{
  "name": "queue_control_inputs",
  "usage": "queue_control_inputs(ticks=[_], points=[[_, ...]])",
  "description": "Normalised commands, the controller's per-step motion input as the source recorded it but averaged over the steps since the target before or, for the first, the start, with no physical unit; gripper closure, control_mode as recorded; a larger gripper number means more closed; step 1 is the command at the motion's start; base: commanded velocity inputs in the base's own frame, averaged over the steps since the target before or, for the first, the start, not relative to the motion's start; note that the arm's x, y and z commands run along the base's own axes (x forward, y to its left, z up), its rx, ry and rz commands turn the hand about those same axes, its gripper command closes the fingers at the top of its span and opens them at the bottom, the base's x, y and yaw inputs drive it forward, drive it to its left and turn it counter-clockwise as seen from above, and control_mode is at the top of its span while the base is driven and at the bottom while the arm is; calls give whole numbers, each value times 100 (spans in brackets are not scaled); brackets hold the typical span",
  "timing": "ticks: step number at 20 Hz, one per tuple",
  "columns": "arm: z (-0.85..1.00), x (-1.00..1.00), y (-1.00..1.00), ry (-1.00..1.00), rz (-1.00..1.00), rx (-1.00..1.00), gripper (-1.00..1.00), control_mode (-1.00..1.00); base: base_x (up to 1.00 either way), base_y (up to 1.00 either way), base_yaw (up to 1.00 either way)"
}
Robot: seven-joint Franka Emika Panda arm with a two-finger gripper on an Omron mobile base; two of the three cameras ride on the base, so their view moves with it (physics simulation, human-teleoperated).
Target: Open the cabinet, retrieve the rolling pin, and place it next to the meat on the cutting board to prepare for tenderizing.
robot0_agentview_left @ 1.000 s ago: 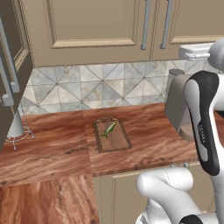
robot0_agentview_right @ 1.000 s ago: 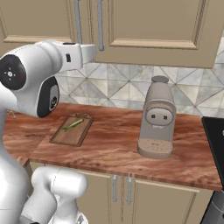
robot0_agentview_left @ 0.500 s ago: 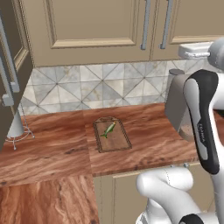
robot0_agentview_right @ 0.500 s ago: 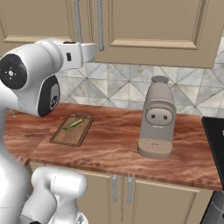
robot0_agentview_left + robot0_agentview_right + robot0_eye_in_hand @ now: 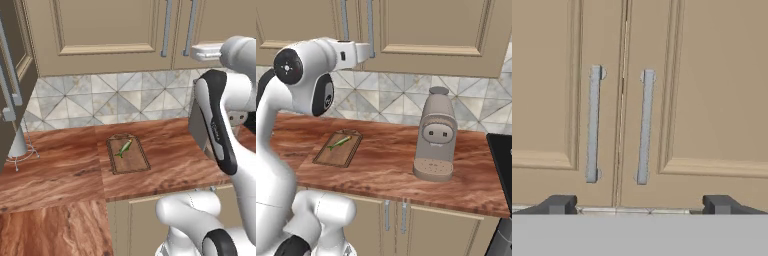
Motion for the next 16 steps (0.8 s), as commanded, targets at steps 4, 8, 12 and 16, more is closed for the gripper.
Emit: queue_control_inputs(ticks=[4, 8, 12, 16], points=[[1, 62, 0, 5, 0, 0, -100, -100, 0, 0, 0], [2, 65, -4, 5, 0, 0, -100, -100, 0, 0, 0], [8, 71, -6, 4, 0, 0, -100, -100, 0, 0, 0], [12, 68, -8, 5, 0, 0, -100, -100, 0, 0, 0]])
